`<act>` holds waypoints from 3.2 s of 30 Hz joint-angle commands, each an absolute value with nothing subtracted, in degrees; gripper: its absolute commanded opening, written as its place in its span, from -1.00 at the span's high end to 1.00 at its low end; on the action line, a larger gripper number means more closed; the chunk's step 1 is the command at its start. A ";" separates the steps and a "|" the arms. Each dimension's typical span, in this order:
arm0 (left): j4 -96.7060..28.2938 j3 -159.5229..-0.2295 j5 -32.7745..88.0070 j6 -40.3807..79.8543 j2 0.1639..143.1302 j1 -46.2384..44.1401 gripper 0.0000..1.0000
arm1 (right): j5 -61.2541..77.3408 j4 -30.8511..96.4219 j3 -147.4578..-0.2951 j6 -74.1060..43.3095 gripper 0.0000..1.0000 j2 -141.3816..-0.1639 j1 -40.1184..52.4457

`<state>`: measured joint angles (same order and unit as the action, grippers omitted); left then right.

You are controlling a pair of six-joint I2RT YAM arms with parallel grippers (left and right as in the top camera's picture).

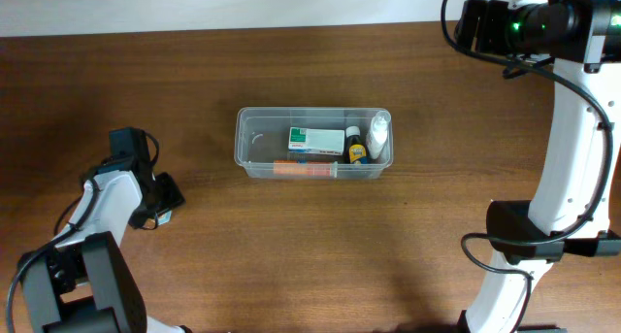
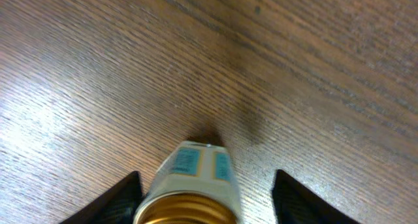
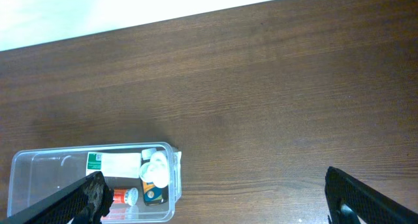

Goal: Pack container
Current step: 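Lower the left gripper onto the gold-capped jar and grasp it, then lift the jar and carry it over the container's left end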

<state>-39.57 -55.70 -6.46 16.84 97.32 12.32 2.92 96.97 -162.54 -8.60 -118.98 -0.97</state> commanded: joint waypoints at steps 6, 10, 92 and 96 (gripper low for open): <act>-38.92 -54.83 -6.31 15.75 96.64 12.53 -0.02 | 3.25 97.30 -163.19 -8.67 -0.97 -118.10 -0.78; -37.95 -54.87 -6.26 15.75 96.62 12.53 -0.01 | 3.25 97.30 -163.19 -8.67 -0.97 -118.10 -0.78; -40.88 -85.49 -2.07 -7.42 110.85 -19.35 0.28 | 3.25 97.30 -163.19 -8.67 -0.97 -118.10 -0.78; -40.49 -85.49 -2.66 -7.42 113.60 -19.35 0.28 | 3.25 97.30 -163.19 -8.67 -0.97 -118.10 -0.78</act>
<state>-40.73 -84.44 -1.56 -6.46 110.74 -19.44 2.94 96.97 -162.54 -8.60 -118.98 -0.97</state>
